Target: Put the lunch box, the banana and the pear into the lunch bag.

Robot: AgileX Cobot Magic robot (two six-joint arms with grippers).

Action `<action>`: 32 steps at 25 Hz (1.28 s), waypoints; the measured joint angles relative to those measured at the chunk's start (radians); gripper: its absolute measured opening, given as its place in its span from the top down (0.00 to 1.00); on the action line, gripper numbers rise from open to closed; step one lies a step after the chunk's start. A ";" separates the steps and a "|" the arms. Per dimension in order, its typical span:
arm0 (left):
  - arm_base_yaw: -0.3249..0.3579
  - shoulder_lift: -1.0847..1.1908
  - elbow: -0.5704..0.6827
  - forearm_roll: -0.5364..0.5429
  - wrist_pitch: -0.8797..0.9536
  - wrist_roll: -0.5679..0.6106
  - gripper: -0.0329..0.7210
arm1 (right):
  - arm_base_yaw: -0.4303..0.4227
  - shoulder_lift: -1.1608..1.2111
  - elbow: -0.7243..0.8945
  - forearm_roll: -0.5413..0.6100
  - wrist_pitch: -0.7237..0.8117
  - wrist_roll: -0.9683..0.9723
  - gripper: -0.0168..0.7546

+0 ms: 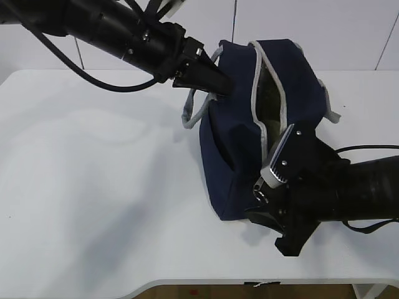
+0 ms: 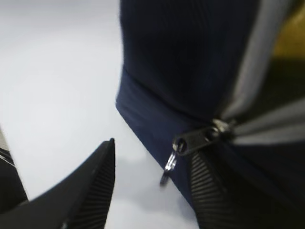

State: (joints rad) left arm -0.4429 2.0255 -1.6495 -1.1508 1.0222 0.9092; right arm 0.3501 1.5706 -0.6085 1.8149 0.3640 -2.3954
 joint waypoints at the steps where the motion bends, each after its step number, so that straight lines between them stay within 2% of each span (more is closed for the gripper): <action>1: 0.000 0.000 0.000 0.000 0.001 0.000 0.96 | 0.000 0.006 -0.005 0.000 0.021 0.000 0.46; 11: 0.000 0.000 0.000 0.001 0.021 0.000 0.96 | 0.000 0.061 -0.009 0.000 0.043 0.008 0.47; 21: 0.000 0.000 0.000 0.001 0.033 0.000 0.96 | 0.000 0.064 -0.023 0.000 0.030 0.098 0.65; 32: 0.000 0.000 -0.001 0.004 0.042 0.000 0.96 | 0.000 0.064 -0.029 0.000 -0.009 0.157 0.66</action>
State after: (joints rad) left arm -0.4429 2.0255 -1.6508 -1.1470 1.0641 0.9092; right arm 0.3501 1.6345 -0.6376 1.8149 0.3551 -2.2389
